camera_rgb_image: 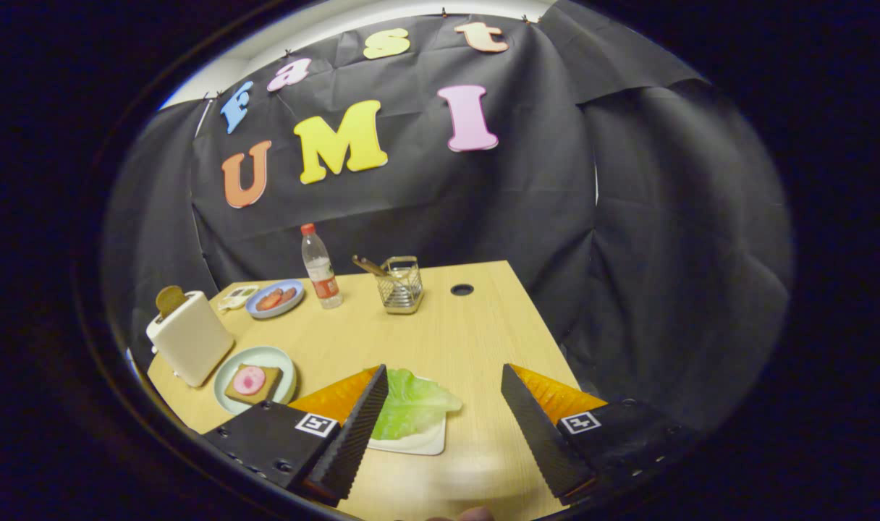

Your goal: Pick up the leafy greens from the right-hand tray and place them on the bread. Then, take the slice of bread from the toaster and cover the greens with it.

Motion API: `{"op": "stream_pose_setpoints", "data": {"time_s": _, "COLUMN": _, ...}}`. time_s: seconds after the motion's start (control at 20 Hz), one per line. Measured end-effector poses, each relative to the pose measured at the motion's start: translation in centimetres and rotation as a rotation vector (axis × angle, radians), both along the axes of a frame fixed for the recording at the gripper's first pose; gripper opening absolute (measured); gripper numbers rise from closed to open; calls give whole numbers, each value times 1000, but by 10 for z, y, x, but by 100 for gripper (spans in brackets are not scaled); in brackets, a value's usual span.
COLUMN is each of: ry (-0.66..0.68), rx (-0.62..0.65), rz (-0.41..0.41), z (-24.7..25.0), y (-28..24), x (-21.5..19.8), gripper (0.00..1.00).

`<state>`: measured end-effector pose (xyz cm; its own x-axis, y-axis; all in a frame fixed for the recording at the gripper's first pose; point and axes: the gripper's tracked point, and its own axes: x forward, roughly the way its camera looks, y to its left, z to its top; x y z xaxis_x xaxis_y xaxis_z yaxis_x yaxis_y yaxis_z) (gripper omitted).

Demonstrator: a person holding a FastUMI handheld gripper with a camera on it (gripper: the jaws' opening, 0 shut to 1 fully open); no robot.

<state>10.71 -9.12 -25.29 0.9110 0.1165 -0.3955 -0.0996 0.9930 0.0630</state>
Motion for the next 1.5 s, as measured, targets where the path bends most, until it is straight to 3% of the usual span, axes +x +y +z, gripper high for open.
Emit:
{"op": "stream_pose_setpoints", "data": {"time_s": 0.35, "ry": 140, "rx": 20, "rz": -6, "z": -86, "y": 2, "x": 46, "gripper": 95}}
{"op": "stream_pose_setpoints", "data": {"time_s": 0.5, "ry": 190, "rx": 30, "rz": -2, "z": -102, "y": 10, "x": 53, "gripper": 78}}
{"op": "stream_pose_setpoints", "data": {"time_s": 0.55, "ry": 201, "rx": 37, "rz": -4, "z": -106, "y": 10, "x": 54, "gripper": 78}}
{"op": "stream_pose_setpoints", "data": {"time_s": 0.7, "ry": 221, "rx": 51, "rz": 7, "z": -112, "y": 17, "x": 52, "gripper": 61}}
{"op": "stream_pose_setpoints", "data": {"time_s": 0.85, "ry": 212, "rx": 31, "rz": 3, "z": -111, "y": 19, "x": 58, "gripper": 37}}
{"op": "stream_pose_setpoints", "data": {"time_s": 0.95, "ry": 208, "rx": 21, "rz": -10, "z": -108, "y": 18, "x": 57, "gripper": 13}}
{"op": "stream_pose_setpoints", "data": {"time_s": 1.0, "ry": 208, "rx": 14, "rz": -11, "z": -108, "y": 18, "x": 57, "gripper": 7}}
{"op": "stream_pose_setpoints", "data": {"time_s": 1.1, "ry": 202, "rx": 2, "rz": -23, "z": -105, "y": 16, "x": 57, "gripper": 7}}
{"op": "stream_pose_setpoints", "data": {"time_s": 1.15, "ry": 194, "rx": -4, "rz": -21, "z": -102, "y": 16, "x": 57, "gripper": 0}}
{"op": "stream_pose_setpoints", "data": {"time_s": 1.5, "ry": 148, "rx": -18, "rz": -6, "z": -74, "y": 20, "x": 53, "gripper": 0}}
